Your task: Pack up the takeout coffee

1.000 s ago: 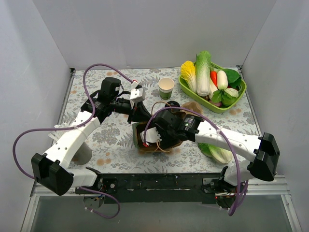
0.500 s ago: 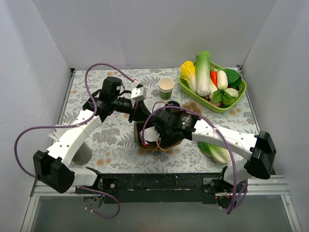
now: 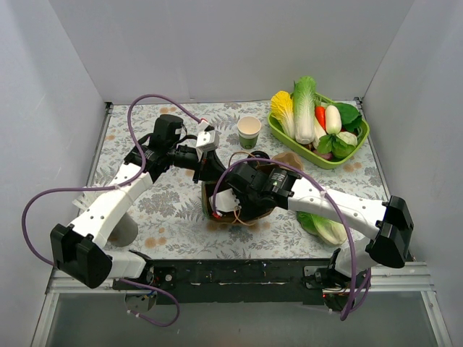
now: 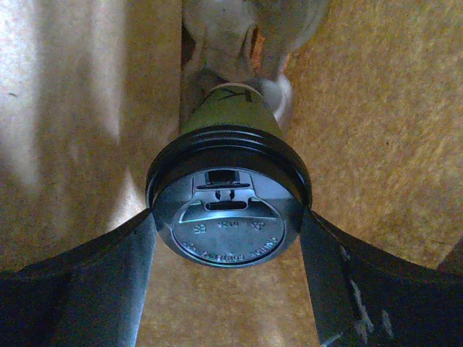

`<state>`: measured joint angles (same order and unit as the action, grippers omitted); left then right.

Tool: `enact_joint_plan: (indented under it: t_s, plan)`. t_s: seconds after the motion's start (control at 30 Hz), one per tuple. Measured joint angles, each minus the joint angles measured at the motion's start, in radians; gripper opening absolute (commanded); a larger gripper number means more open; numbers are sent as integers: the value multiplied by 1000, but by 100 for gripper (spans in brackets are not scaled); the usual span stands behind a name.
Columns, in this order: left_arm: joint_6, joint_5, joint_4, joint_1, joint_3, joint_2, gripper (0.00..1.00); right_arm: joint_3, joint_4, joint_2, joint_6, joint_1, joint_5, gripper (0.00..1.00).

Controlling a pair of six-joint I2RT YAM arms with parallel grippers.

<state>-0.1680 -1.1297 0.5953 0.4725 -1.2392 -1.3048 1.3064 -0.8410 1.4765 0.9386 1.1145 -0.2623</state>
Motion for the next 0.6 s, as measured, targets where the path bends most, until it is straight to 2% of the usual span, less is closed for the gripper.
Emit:
enact_joint_plan:
  t_s: [0.6]
  plan:
    - [11,-18,0,-8,-16,-41,0,-14,32,9,10,0,-60,1]
